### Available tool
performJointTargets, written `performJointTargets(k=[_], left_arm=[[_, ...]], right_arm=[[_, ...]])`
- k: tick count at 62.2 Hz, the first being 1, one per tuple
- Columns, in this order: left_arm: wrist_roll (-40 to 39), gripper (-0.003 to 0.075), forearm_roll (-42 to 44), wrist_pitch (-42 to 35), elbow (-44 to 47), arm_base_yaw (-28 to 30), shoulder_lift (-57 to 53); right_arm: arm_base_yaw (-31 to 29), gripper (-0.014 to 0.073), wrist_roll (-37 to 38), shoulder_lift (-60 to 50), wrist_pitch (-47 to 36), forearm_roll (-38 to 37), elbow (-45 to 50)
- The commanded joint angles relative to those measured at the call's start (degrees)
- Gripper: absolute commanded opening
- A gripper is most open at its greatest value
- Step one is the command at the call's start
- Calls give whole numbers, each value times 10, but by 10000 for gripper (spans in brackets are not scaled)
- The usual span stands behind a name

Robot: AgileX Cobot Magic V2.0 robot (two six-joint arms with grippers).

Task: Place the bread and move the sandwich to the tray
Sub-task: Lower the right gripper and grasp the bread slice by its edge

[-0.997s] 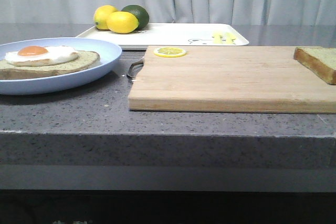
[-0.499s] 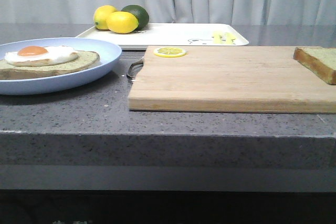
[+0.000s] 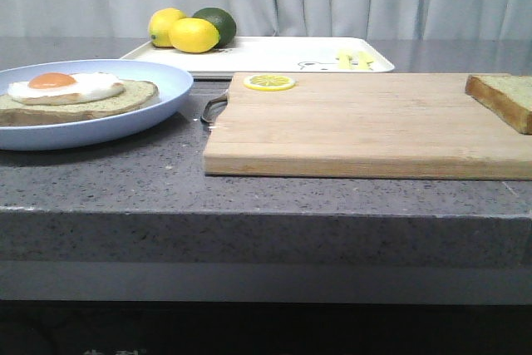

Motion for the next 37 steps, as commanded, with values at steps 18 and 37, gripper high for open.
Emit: performJointTargets(k=[18, 37], left_arm=[[-1, 629, -5, -53, -21, -40, 4], [-1, 629, -5, -53, -21, -97, 4]], right_arm=[[-56, 594, 34, 172, 89, 0, -167], [-121, 594, 37, 393, 196, 19, -318]])
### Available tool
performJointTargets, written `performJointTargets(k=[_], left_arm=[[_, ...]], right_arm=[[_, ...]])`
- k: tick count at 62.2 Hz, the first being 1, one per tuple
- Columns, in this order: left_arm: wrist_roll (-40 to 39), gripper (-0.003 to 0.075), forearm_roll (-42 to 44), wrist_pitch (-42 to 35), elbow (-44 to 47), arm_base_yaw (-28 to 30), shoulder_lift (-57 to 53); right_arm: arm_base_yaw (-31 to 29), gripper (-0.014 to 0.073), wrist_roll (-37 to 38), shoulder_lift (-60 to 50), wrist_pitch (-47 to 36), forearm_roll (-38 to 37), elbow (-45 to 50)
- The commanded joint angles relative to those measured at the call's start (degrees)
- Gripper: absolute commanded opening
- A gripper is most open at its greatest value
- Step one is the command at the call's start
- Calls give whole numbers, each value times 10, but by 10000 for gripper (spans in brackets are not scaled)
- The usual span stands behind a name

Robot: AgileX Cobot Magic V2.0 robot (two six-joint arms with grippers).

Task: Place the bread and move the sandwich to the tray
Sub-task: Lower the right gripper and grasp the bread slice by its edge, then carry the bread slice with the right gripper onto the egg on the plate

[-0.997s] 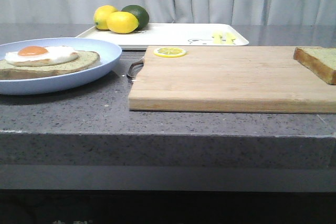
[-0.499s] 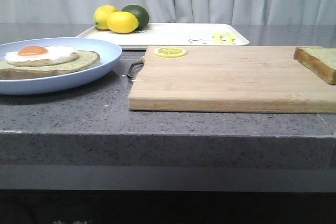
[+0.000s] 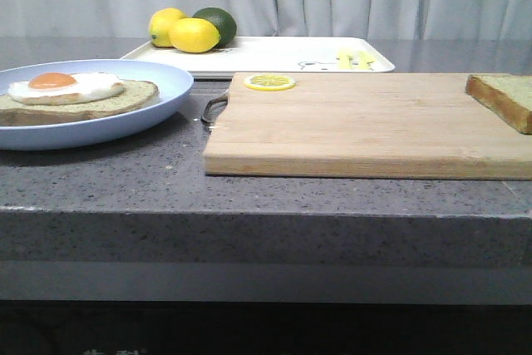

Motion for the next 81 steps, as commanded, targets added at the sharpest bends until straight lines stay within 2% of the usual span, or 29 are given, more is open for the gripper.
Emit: performJointTargets(k=[1, 13, 27, 33, 47, 52, 64, 67, 74, 81], left_arm=[[-1, 629, -5, -48, -21, -8, 4], [-1, 629, -5, -48, -21, -8, 4], [-1, 629, -5, -48, -21, -8, 4], [-1, 629, -5, -48, -21, -8, 4], [-1, 629, -5, -48, -21, -8, 4], [-1, 629, -5, -48, -21, -8, 4], [-1, 629, -5, -48, -21, -8, 4], [-1, 629, -5, -48, -21, -8, 4], [-1, 629, -5, -48, -21, -8, 4], [-1, 629, -5, -48, -21, -8, 4]], right_arm=[[-16, 593, -1, 62, 14, 13, -62], [-47, 592, -63, 158, 60, 100, -129], [-114, 592, -258, 213, 115, 328, -135], [-120, 592, -291, 231, 129, 360, -135], [-112, 587, -309, 263, 159, 377, -135], [-112, 499, -311, 263, 165, 383, -136], [-115, -24, -310, 260, 185, 388, -153], [-115, -112, -310, 256, 191, 392, -158], [-115, -112, -309, 236, 197, 416, -168], [-113, -112, -310, 203, 196, 478, -172]])
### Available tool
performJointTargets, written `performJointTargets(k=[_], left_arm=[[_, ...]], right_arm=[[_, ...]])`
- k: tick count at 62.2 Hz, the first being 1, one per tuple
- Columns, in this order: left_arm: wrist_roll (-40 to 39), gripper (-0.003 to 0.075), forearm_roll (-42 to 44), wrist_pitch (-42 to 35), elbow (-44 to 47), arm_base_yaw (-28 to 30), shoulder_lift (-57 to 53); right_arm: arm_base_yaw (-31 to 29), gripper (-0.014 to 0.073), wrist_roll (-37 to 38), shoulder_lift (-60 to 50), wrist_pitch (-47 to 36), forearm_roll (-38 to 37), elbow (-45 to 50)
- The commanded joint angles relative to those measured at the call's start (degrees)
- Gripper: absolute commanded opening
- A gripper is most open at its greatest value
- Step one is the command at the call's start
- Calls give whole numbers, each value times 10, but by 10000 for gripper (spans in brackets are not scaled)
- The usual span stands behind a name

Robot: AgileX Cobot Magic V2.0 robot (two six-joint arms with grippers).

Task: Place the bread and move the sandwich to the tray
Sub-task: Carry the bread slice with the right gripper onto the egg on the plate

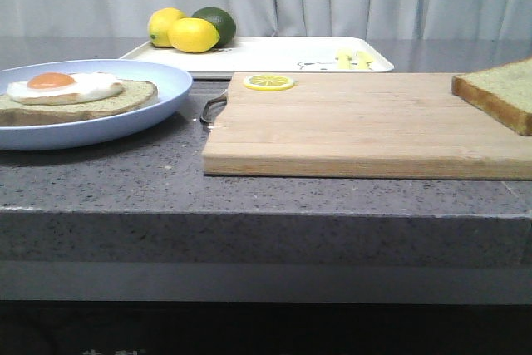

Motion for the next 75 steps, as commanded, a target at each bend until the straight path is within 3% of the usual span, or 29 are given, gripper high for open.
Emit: performJointTargets(k=[1, 14, 35, 43, 51, 64, 75], left_arm=[[-1, 629, -5, -48, -21, -4, 4], [-1, 629, -5, -48, -21, -4, 4], [-1, 629, -5, -48, -21, -4, 4], [-1, 629, -5, -48, -21, -4, 4], [-1, 629, -5, -48, -21, -4, 4], [-1, 629, -5, -48, -21, -4, 4], [-1, 629, -5, -48, -21, -4, 4]], right_arm=[[1, -112, -8, -50, 5, 83, -22], [69, -112, -19, -77, -1, 245, -22], [400, -112, -19, -19, -246, 452, -22], [492, -112, -45, 39, -304, 543, -43], [541, -112, -67, 113, -304, 596, -94], [561, -101, -67, 177, -299, 597, -134], [561, 69, -67, 179, -307, 565, -134]])
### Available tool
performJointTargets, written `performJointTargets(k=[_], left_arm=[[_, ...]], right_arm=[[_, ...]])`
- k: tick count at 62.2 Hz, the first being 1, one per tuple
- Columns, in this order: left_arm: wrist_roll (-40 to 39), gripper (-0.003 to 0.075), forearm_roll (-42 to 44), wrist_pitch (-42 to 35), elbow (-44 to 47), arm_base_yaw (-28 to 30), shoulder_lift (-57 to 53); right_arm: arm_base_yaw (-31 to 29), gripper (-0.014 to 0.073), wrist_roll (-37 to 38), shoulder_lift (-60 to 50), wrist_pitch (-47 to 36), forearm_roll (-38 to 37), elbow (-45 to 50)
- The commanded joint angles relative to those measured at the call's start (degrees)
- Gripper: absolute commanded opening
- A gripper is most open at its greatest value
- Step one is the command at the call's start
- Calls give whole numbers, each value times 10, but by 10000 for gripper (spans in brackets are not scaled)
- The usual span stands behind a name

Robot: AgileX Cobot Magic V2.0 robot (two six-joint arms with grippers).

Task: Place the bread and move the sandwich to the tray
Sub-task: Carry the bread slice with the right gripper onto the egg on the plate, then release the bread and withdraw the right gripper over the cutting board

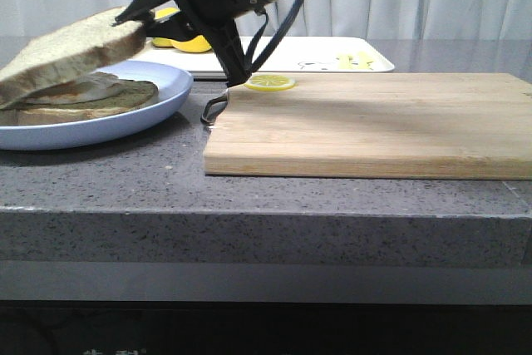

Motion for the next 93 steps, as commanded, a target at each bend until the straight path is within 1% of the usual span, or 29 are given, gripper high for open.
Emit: performJointTargets(k=[1, 6, 9, 26, 32, 41, 44, 49, 53, 56, 57, 64, 67, 71, 78, 83, 87, 93], left_arm=[[-1, 629, -5, -48, -21, -4, 4], [-1, 629, -5, -48, -21, -4, 4], [-1, 629, -5, -48, -21, -4, 4], [-1, 629, -5, -48, -21, -4, 4], [-1, 629, -5, -48, -21, -4, 4], [-1, 629, -5, -48, -21, -4, 4], [-1, 629, -5, -48, -21, -4, 4], [-1, 629, -5, -48, -21, -4, 4], [-1, 629, -5, -48, -21, -4, 4], [-1, 629, -5, -48, -21, -4, 4], [-1, 629, -5, -48, -21, -4, 4], [-1, 629, -5, -48, -21, -4, 4], [-1, 629, -5, -48, -21, -4, 4], [-1, 629, -5, -48, -21, -4, 4], [-1, 629, -5, -48, -21, -4, 4], [-1, 629, -5, -48, -21, -4, 4], [-1, 629, -5, -48, -21, -4, 4], [-1, 629, -5, -48, -21, -4, 4]], right_arm=[[-1, 99, -9, -33, 14, 0, -24], [-1, 207, -9, -33, 14, -18, -24], [-2, 241, -9, -33, 14, -28, -24], [-8, 258, -9, -33, 23, -64, -24], [-17, 301, -9, -33, 29, -73, -24], [-40, 428, -9, -45, 59, -117, -24], [-48, 442, -9, -52, 72, -126, -24], [-60, 435, -9, -67, 92, -149, -24], [-71, 407, -9, -86, 105, -179, -24], [-78, 349, -9, -100, 113, -202, -24], [-82, 326, -9, -103, 116, -210, -24], [-111, 98, -9, -134, 161, -284, -24], [-122, 18, -9, -144, 182, -313, -24], [-143, -56, -9, -157, 220, -351, -24], [-175, -113, -9, -181, 261, -425, -24], [-194, -110, 7, -201, 278, -503, -24], [-204, -110, 39, -218, 282, -587, -24], [-209, -110, 124, -248, 284, -745, -24]])
